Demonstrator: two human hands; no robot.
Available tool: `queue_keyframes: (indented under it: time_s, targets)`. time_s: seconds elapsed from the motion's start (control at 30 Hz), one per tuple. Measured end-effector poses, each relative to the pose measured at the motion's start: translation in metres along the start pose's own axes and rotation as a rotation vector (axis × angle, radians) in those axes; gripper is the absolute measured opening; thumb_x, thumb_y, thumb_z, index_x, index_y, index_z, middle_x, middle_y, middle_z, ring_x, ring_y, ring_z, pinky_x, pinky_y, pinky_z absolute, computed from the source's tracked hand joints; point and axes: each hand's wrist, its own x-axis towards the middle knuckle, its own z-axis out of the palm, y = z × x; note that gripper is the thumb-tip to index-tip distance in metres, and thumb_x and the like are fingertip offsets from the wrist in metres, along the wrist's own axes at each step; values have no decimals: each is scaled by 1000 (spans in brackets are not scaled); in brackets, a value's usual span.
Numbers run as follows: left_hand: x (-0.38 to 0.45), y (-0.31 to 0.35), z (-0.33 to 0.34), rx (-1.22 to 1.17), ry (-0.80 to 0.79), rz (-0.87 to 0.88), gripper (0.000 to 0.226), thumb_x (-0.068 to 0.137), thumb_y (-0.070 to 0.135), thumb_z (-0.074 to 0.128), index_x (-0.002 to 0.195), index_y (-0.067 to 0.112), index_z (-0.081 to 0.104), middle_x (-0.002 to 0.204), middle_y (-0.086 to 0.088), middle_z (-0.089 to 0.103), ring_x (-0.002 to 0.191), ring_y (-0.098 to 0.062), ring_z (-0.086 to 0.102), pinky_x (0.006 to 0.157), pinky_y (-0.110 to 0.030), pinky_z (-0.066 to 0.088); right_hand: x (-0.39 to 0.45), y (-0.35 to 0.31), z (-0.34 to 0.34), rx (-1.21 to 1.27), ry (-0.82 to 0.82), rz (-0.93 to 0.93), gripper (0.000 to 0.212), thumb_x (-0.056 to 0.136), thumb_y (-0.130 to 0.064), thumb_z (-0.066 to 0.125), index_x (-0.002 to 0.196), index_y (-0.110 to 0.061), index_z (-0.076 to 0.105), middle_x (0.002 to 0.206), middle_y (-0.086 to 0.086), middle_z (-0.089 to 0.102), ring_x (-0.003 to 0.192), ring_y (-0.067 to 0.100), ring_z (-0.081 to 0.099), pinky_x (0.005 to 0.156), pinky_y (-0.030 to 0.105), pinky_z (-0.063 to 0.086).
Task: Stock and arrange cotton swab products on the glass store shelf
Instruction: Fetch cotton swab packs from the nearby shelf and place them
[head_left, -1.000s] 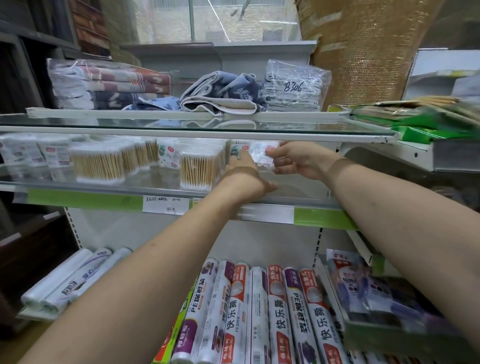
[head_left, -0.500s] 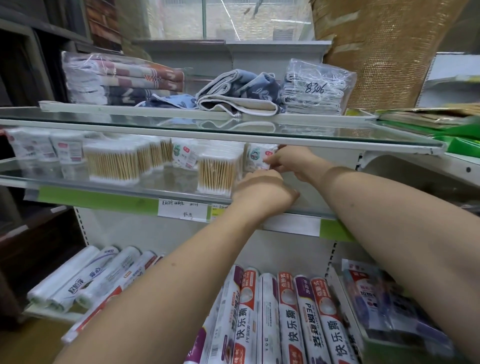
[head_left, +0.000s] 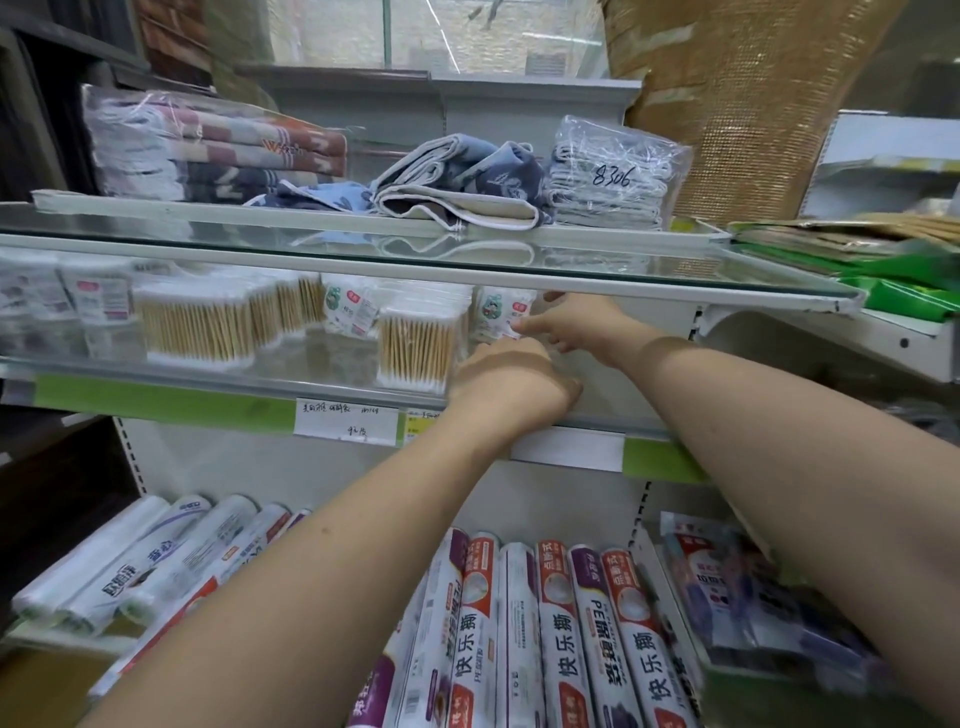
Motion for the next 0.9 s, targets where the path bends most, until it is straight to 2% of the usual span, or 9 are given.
queue_keyframes:
  time_s: [0.07,0.13,0.17,0.27,0.37,0.47,0.63,0.77,0.9]
  targets:
    - [-3,0,-2,-2,-4,2,58,91,57,56,136,20,53,128,-7,61,114,-27,59,80,-31,42,-8,3,-11,-77,-12,-22,80,76,-46,83,141,-12,51,113,-1,61,98,18,61,83,31,53]
    - [-4,0,-3,9,8,14,52,91,58,57,127,20,59,123,-7,62,107,-26,59,80,-30,44,-16,6,-22,-213,-23,-59,83,78,-53,79,144,-13,49,140,-1,54,120,22,58,101,34,48]
    - [-5,1,-4,23,25,19,50,92,58,57,124,20,60,122,-7,62,107,-27,59,81,-30,45,-20,7,-27,-256,-22,-78,80,79,-53,77,142,-12,51,142,2,54,125,23,55,106,36,45]
    - [-10,3,-7,94,93,35,49,95,57,54,124,18,64,123,-8,64,114,-28,60,90,-32,49,-35,11,-36,-298,6,-111,60,82,-50,76,129,-15,60,125,7,63,118,24,58,104,39,45]
    - [-19,4,-7,110,153,50,49,96,55,51,124,17,65,122,-9,67,115,-29,61,96,-34,49,-46,18,-41,-311,33,-129,57,80,-49,78,124,-16,62,118,6,64,113,25,60,102,40,48]
    - [-31,6,-4,76,171,43,50,97,54,49,126,17,65,123,-9,67,114,-31,61,94,-38,52,-58,21,-44,-339,17,-134,66,82,-50,76,134,-13,59,128,8,62,117,25,59,103,38,46]
    - [-48,8,-1,102,216,73,47,99,51,48,123,16,68,121,-13,68,113,-36,62,91,-39,52,-92,22,-56,-401,-13,-61,66,89,-57,63,143,-22,50,142,6,54,128,25,53,104,33,42]
    - [-61,9,-2,62,250,127,45,99,49,48,120,15,69,117,-14,70,111,-36,62,84,-38,49,-127,34,-65,-418,98,-106,58,93,-55,59,141,-23,52,142,6,56,130,26,51,103,31,40]
    - [-79,11,-1,21,265,216,48,97,50,47,125,16,66,124,-13,67,118,-35,59,89,-41,50,-159,44,-68,-479,207,-126,61,92,-59,50,140,-22,53,143,9,56,134,32,47,110,43,40]
